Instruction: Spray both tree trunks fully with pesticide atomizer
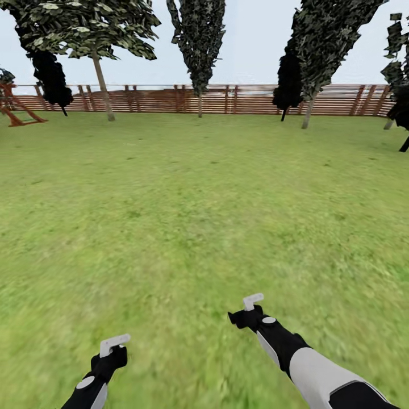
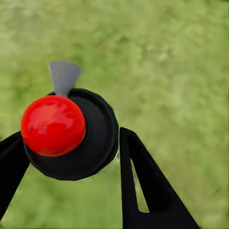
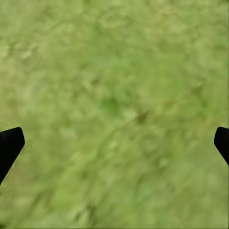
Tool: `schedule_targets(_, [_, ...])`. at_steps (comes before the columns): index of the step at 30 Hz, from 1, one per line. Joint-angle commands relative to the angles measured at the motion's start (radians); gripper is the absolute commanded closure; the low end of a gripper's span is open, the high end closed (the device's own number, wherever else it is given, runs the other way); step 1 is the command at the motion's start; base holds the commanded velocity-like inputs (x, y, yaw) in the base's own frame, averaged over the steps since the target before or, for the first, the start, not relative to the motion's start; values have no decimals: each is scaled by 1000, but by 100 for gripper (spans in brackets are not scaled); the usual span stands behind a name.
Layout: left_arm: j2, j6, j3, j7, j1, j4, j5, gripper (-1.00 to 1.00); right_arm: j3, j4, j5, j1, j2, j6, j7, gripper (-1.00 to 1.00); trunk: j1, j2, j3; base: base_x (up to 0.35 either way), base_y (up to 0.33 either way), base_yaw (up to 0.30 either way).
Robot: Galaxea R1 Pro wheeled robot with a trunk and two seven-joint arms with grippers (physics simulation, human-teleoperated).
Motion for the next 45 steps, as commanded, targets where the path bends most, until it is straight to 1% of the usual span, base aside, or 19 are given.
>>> schedule_targets(1, [-1,-4,8,-5,-1,1,-10,100,5,-1,-8,-1,0,3,0,-100,0,0,-1,218,254,278])
schedule_targets(36, [-2,-4,9,-5,-1,5,-10,100,5,-1,-8,-1,0,3,0,-100,0,0,-1,239,241,278])
schedule_targets(39, [-2,-4,9,-5,-1,5,-10,100,4,-1,-7,-1,-2,0,1,-100,0,0,-1,283,218,97])
schedule_targets(40, [-2,-5,9,-5,-1,5,-10,100,4,-1,-6,-1,-4,-9,2,-100,0,0,-1,284,215,29])
schedule_targets(43, [-2,-4,9,-5,-1,6,-10,100,2,12,-5,-1,-20,-82,2,-100,0,0,-1,286,208,10])
schedule_targets(45, [-2,-5,8,-5,-1,6,-11,100,2,25,-6,0,-26,-103,2,-100,0,0,-1,295,187,2])
